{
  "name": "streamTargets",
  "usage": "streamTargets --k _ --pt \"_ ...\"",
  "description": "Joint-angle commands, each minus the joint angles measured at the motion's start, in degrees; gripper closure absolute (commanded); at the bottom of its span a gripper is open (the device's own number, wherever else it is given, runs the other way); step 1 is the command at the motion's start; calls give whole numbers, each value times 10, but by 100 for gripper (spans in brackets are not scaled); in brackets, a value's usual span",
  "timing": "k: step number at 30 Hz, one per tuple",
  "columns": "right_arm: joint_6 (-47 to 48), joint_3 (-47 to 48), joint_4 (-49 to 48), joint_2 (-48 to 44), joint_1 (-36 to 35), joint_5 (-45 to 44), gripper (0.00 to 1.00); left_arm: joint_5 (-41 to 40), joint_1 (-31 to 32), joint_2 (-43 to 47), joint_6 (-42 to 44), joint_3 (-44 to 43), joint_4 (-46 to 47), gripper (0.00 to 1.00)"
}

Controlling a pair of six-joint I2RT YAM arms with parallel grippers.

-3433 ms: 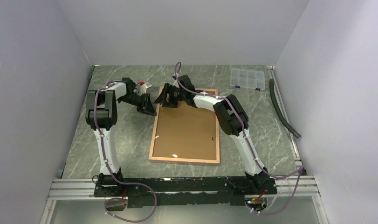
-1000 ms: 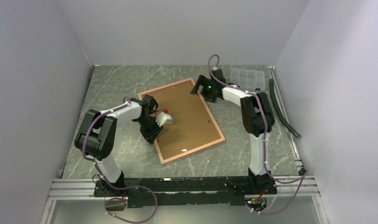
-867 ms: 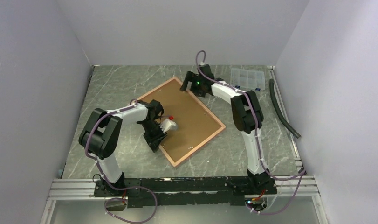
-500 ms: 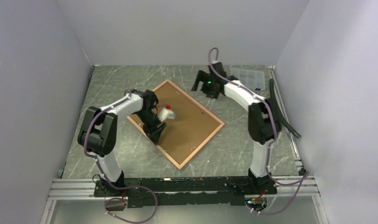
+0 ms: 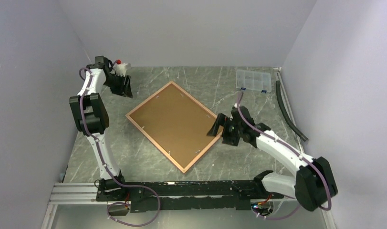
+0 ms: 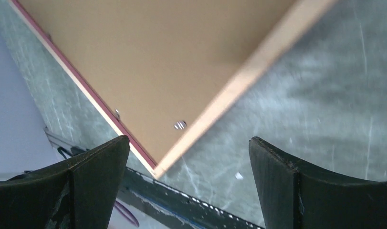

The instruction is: Put the photo into the frame

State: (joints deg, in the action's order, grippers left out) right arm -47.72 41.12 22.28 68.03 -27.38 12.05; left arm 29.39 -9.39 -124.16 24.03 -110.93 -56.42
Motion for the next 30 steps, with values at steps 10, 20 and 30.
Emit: streamTargets --k 10,20,30 --pt "-84 -118 -141 -10 1 79 0 -12 9 -49 -98 51 72 52" --pt "-30 5 -162 143 39 92 0 3 25 14 3 202 43 63" --pt "57 129 -66 218 129 61 0 97 89 91 155 328 -84 68"
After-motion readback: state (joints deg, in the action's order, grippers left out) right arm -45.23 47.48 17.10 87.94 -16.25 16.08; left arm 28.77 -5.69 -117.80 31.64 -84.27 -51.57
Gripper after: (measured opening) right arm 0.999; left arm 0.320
